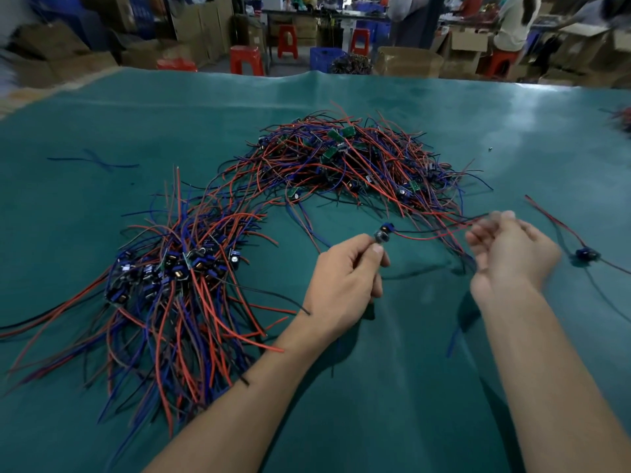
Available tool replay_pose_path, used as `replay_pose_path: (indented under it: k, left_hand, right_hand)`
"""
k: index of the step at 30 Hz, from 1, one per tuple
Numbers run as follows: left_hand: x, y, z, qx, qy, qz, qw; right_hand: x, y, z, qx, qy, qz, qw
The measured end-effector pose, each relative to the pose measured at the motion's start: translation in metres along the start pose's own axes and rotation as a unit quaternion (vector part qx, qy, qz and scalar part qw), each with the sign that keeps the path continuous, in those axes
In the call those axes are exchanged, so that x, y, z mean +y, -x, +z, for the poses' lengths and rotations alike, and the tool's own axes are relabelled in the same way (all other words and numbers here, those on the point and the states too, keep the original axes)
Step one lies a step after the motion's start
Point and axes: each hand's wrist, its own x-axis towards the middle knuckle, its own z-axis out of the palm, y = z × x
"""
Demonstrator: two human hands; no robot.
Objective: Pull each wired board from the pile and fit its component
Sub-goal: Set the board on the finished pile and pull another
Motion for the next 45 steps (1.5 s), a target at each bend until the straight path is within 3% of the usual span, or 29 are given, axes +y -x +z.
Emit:
replay_pose_path:
  k: [2,4,6,8,13,19,22,24,27,29,31,32,36,38,40,45]
  left_hand:
    - [-0.001,-0.001,0.0,0.031,0.013,-0.003,0.999]
    - [-0.001,-0.002,0.001,0.049,0.028,-0.008,0.998]
    - [-0.001,-0.003,0.0,0.045,0.024,-0.006,0.999]
    - [-0.002,-0.003,-0.001,0.018,0.011,-0.009,1.0]
    - [-0.002,-0.002,0.001,-0.058,-0.031,-0.009,0.998]
    - [0.0,-0.001,0.002,-0.119,-0.066,-0.004,0.991]
    - [0.0,0.001,0.003,-0.129,-0.057,-0.009,0.99]
    - [-0.002,0.002,0.004,-0.126,-0.05,-0.017,0.991]
    - [-0.004,0.001,0.006,-0.113,-0.023,-0.029,0.993]
    - [-0.003,0.001,0.006,-0.101,0.005,-0.035,0.994]
    - [-0.003,0.001,0.006,-0.088,-0.001,-0.03,0.996]
    - [-0.003,0.0,0.005,-0.08,-0.007,-0.03,0.996]
    - [-0.002,-0.001,0.004,-0.06,-0.036,-0.027,0.997]
    - [-0.001,0.0,0.004,-0.05,-0.056,-0.01,0.997]
    - [0.0,0.0,0.003,-0.043,-0.069,-0.001,0.997]
    - [0.002,0.0,0.002,-0.042,-0.055,-0.015,0.997]
  right_hand:
    - [0.006,0.013,0.007,-0.072,0.035,0.05,0.996]
    - [0.015,0.033,0.015,-0.216,0.124,0.087,0.965]
    - [0.025,0.048,0.019,-0.349,0.2,0.041,0.915]
    - [0.03,0.053,0.018,-0.394,0.212,-0.052,0.893]
    - [0.025,0.044,0.014,-0.362,0.182,-0.096,0.909]
    - [-0.006,0.034,0.017,-0.21,0.097,-0.204,0.951]
    - [-0.035,0.043,0.031,-0.177,0.058,-0.259,0.948]
    - [-0.057,0.056,0.05,-0.208,0.051,-0.291,0.933]
    - [-0.077,0.082,0.088,-0.407,0.068,-0.239,0.879]
    - [-0.08,0.097,0.112,-0.536,0.174,-0.21,0.799]
    - [-0.074,0.095,0.124,-0.585,0.34,-0.191,0.711]
    - [-0.071,0.087,0.123,-0.579,0.395,-0.177,0.691]
    - [-0.059,0.013,0.086,-0.417,0.503,-0.221,0.724]
    - [-0.046,-0.025,0.056,-0.313,0.611,-0.232,0.689]
    - [-0.026,-0.045,0.027,-0.246,0.69,-0.188,0.654]
    - [-0.006,-0.062,0.003,-0.212,0.684,-0.148,0.682]
